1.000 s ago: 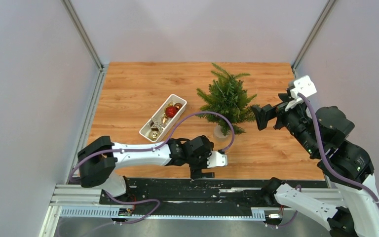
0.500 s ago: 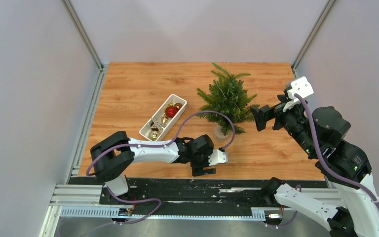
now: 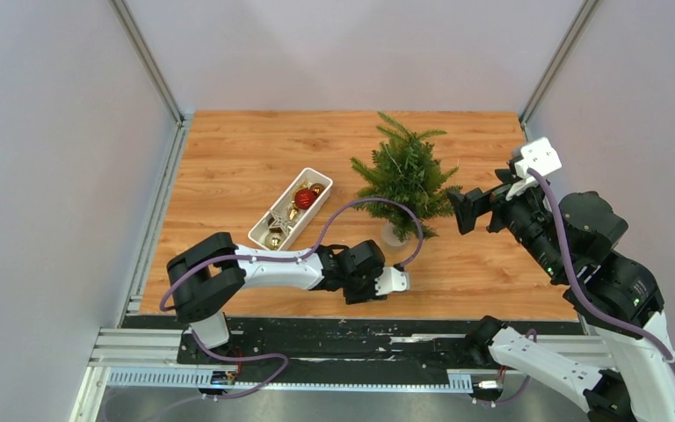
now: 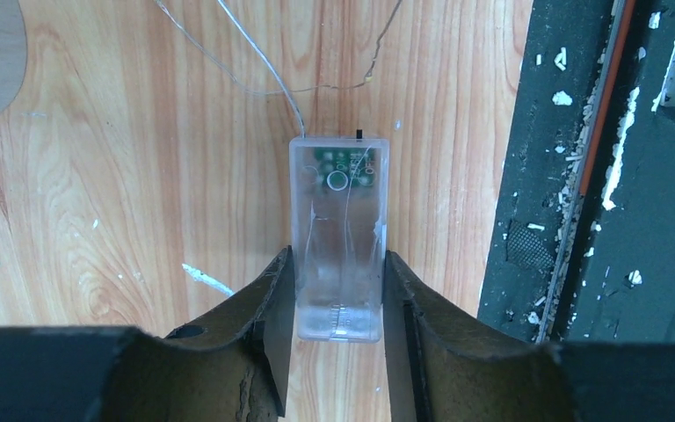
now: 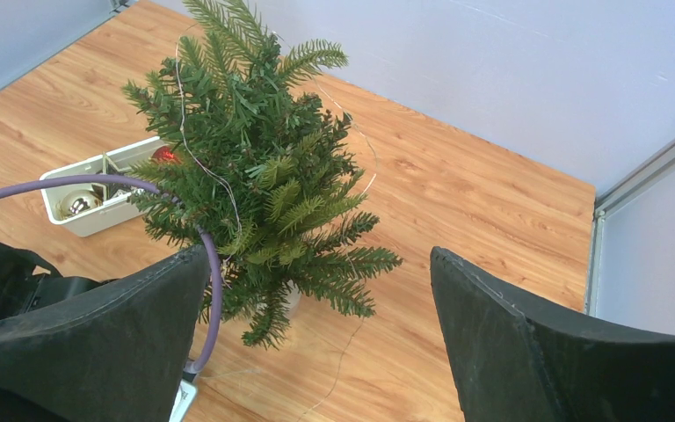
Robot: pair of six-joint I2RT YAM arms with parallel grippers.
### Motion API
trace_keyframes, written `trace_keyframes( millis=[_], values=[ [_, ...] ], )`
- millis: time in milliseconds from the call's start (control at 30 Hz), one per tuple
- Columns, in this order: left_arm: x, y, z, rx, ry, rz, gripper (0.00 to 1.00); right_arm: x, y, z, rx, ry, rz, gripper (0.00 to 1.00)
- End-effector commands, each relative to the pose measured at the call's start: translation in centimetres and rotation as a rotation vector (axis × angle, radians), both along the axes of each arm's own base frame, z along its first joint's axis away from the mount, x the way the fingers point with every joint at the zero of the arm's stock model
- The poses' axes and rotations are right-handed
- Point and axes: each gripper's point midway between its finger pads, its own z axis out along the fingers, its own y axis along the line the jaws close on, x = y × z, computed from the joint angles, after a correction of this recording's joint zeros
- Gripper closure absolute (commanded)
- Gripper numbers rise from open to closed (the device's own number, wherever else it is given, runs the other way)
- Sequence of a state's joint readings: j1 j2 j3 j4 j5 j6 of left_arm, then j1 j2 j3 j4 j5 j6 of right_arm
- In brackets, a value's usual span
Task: Decorate the small christmas tree
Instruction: Wrap the decoration item around the Christmas tree.
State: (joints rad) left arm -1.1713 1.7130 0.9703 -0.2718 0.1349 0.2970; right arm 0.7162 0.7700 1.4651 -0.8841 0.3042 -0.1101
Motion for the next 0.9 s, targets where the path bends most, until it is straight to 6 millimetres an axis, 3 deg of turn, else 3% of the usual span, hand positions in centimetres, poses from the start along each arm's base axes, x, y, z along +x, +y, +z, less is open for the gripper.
trace_keyframes(
  millis=[0,33,167,367,600,767,867],
  values=[
    [0.1,1.7,-1.1,0.068,-0.021,-0.013,0.76,0.1,0.1,0.5,0.010,-0.019,0.004,0.00],
    [0.1,2.1,-1.4,0.080,-0.028,-0.017,0.84,0.2,0.2,0.4,0.007,-0.016,0.004,0.00],
    [1.1,2.9,-1.0,0.091,-0.099,-0.007,1.00,0.3,0.4,0.3,0.009,-0.013,0.007,0.00],
    [1.4,3.3,1.8,0.030,-0.170,-0.042,1.00,0.2,0.5,0.6,0.018,-0.018,0.015,0.00],
    [0.9,3.3,7.8,-0.081,-0.222,-0.095,1.00,0.4,0.8,0.7,0.019,-0.012,0.020,0.00],
    [-0.4,4.9,11.0,-0.090,-0.220,-0.170,1.00,0.7,1.2,0.6,0.016,-0.004,0.022,0.00],
    [-1.0,5.7,14.2,-0.123,-0.240,-0.197,1.00,0.9,1.4,0.4,0.010,0.004,0.027,0.00]
  ],
)
